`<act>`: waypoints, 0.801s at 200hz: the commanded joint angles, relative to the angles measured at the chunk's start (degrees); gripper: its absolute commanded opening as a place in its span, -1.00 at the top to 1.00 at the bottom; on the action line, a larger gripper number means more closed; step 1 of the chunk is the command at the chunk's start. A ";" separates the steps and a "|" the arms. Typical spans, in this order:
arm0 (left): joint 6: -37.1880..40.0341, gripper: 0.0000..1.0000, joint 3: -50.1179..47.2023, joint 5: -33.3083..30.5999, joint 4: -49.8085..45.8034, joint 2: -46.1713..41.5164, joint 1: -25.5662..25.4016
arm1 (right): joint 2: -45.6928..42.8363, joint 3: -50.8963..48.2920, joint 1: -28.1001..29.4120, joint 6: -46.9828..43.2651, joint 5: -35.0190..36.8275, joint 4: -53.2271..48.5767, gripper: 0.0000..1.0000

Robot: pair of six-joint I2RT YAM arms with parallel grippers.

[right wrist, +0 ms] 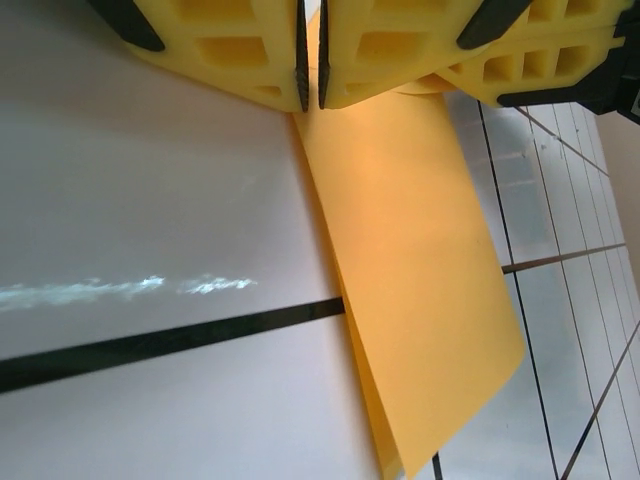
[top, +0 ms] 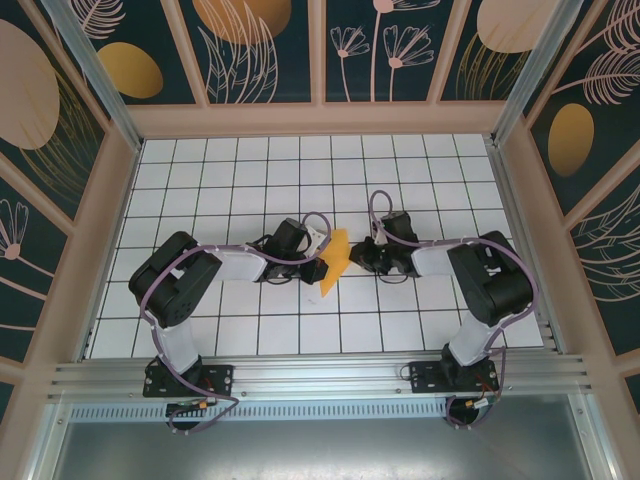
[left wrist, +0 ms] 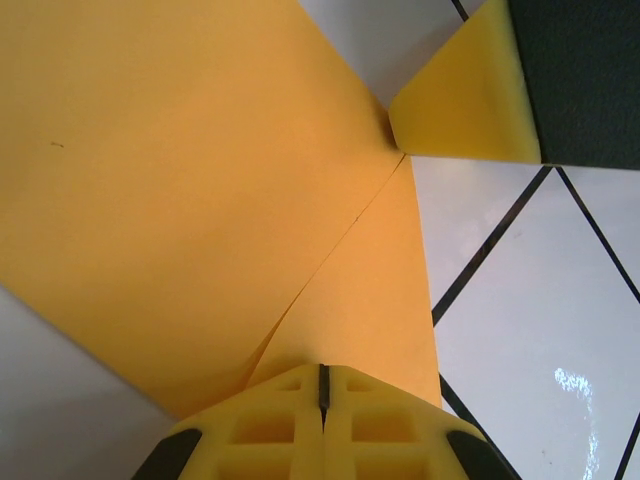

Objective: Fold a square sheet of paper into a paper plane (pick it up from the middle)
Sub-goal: Third fold the triangle at the center of the table.

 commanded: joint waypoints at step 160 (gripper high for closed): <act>-0.41 1.00 -0.28 -2.74 -8.40 3.37 0.04 | -11.01 -8.79 18.79 11.48 5.49 6.98 0.73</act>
